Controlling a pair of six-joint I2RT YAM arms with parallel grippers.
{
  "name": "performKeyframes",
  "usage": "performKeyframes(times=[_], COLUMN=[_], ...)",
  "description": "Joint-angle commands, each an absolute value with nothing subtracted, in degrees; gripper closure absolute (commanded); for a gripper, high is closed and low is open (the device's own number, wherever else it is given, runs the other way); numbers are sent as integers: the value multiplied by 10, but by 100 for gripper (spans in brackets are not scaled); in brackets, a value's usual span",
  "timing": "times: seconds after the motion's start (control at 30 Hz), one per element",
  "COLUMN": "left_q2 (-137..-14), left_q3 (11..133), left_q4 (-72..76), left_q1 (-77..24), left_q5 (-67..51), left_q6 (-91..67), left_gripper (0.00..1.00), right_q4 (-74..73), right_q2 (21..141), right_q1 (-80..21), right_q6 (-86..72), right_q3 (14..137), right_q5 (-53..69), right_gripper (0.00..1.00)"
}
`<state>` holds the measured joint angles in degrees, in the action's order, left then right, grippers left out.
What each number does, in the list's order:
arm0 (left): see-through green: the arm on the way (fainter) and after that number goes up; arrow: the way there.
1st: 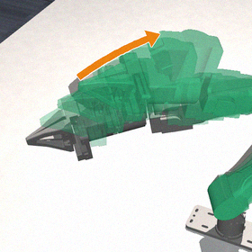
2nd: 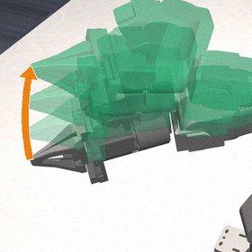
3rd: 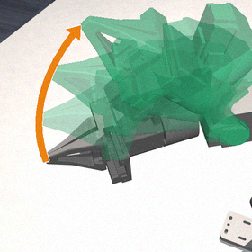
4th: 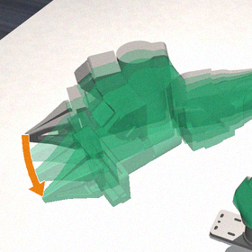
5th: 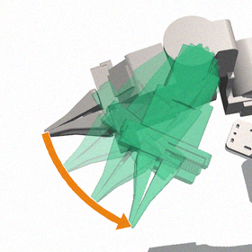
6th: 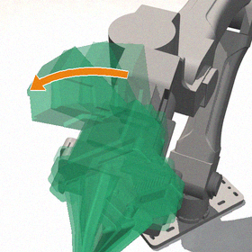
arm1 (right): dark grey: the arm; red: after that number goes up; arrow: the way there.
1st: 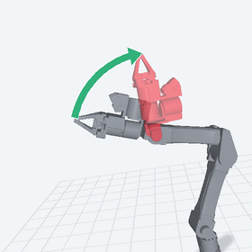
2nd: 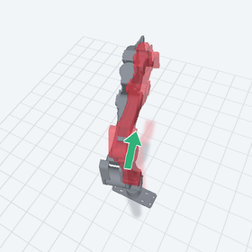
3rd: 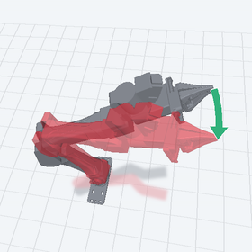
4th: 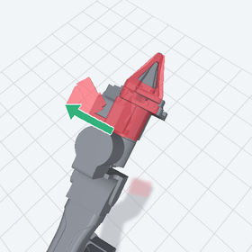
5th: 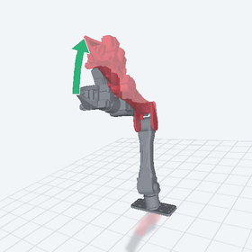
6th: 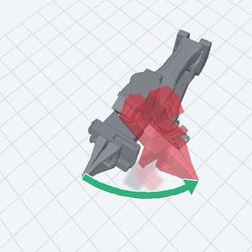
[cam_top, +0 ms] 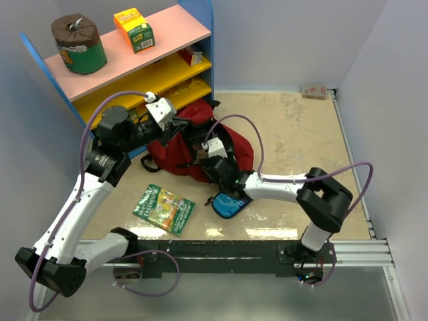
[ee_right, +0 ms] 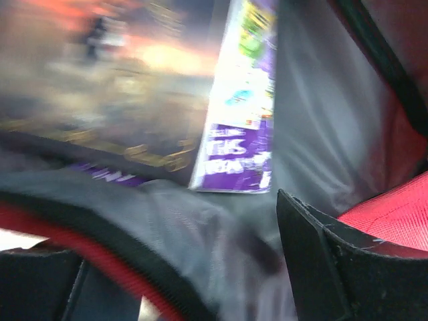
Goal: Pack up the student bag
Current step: Pick up the book from the center of the board.
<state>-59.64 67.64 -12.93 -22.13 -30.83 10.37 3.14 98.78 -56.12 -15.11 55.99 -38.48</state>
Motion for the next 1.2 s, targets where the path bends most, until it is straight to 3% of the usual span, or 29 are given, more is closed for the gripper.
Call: performKeyframes(times=[0.0,0.27,0.53,0.93,1.17], left_q2=[-548,-519,-505,-493,-495], left_q3=[660,583,566,543,550], left_q4=[-30,-19,-24,-10,-13], left_q1=[-221,-221,-219,-218,-215], left_q5=[-350,-350,-352,-353,-351], left_q6=[124,122,120,114,117], left_gripper=[91,91,91,91,91], right_q4=[90,220,283,325,375], right_q2=[898,788,910,944,1044], right_q1=[-657,-699,-699,-699,-699], right_q6=[-160,-210,-235,-258,-281], right_q3=[535,430,441,418,431], right_q5=[-386,-201,-126,-123,-91], right_gripper=[25,14,13,14,19])
